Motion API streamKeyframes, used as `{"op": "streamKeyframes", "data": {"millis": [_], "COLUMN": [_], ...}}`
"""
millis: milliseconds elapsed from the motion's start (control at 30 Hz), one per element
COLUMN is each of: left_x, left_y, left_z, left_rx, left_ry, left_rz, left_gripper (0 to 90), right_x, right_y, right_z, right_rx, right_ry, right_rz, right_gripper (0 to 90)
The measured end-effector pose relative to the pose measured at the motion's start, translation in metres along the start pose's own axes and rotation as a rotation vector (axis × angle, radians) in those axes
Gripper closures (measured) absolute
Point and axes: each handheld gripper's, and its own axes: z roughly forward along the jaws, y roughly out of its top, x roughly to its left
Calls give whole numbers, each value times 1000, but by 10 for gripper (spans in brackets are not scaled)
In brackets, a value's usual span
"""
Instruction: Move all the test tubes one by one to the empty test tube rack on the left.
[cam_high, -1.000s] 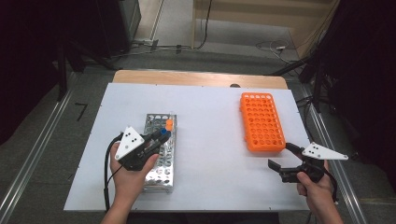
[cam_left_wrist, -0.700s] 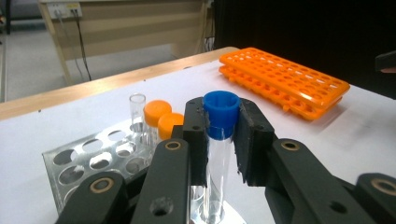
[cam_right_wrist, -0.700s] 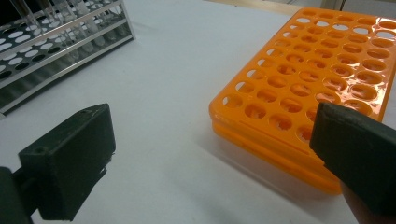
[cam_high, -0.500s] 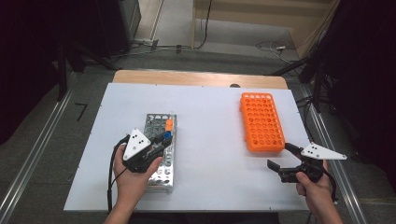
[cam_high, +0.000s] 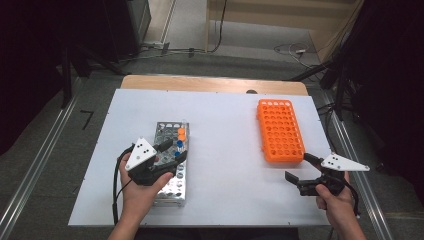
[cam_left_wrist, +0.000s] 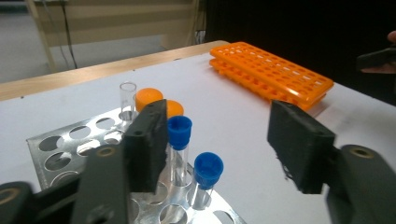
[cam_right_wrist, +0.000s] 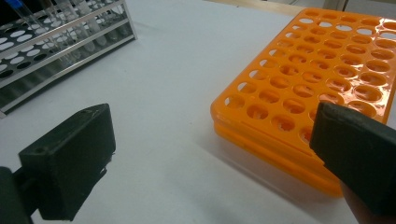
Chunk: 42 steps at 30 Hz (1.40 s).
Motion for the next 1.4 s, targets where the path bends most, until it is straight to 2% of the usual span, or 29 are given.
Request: {"op": "streamKeyframes", "data": {"millis": [233,367,500,700,867,933,1400], "left_x": [5,10,16,28,37,40,61], "left_y": [3,3,1,-4,-11,-15,-35], "left_z": [-9,-15,-21,-32,-41,-43,-69], "left_rx": [-27,-39,-43,-45,-42,-40,-48], "left_ry": [-39,-50,-56,-65,-65,-66,-36], "left_rz": [-12,-4,-13,-31,-29,-40,-47], "left_gripper": [160,97,48,0,0,0,0], "right_x": [1,1,1,0,-1,-2,-10], "right_y": [0,0,0,-1,-3,-4,-11], "right_z": [-1,-1,0,0,0,1,3], "right_rx": [-6,-11,-16,-24,-25,-26,-20], "right_ry": [0,2,7,8,6,5,-15], "right_rz": [-4,-4,-6,-5,-3,-3,13], "right_gripper": [0,0,0,0,0,0,0]}}
